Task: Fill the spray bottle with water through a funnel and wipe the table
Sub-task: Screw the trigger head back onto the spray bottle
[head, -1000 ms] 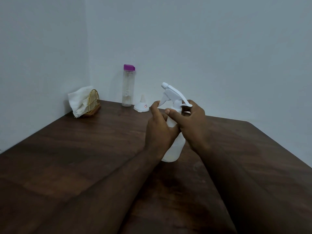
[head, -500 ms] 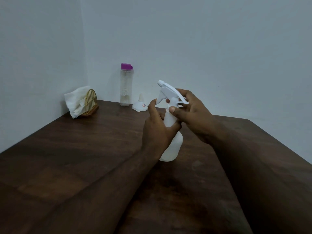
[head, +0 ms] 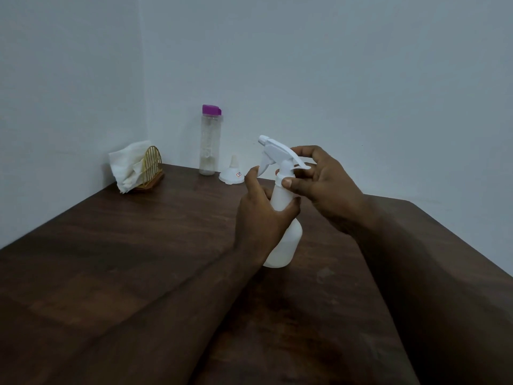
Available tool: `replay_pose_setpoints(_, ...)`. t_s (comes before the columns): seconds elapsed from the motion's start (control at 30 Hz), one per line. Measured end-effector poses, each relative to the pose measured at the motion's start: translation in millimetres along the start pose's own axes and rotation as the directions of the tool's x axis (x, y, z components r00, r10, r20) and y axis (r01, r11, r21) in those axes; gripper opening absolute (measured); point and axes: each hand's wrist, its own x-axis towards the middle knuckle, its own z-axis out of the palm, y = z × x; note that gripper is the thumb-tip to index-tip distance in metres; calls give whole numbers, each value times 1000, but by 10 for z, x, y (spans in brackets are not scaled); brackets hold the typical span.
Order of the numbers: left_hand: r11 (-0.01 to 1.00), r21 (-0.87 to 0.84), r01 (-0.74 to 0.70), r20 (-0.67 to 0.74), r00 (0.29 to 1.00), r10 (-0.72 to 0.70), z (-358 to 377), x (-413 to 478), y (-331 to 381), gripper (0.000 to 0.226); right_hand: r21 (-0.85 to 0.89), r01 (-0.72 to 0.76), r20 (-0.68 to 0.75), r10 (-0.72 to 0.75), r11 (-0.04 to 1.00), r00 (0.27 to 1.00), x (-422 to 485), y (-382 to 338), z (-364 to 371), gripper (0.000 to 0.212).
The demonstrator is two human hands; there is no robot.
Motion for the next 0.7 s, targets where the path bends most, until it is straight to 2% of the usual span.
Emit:
replay_pose_setpoints(0.23,1000,0,-7,11,1000,7,-9,-6,34,93,-35,20,-246,-28,999,969,-79,155,240,40)
replay_pose_setpoints(0.37,1000,-16,-24,11,1000,24,-24,-19,36,87,-139,0,-344,-48,990,938,-70,169,362,39)
replay_pose_setpoints(0.53,1000,-8,-17,4,1000,17,-25,-25,39,85,2,33,-337,-31,999,941,-174,214,351,19)
replay_pose_setpoints(0.7,1000,3,-27,7,1000,26,-35,-27,43,83,116,10,-363,33,993,931,-150,215,412,38)
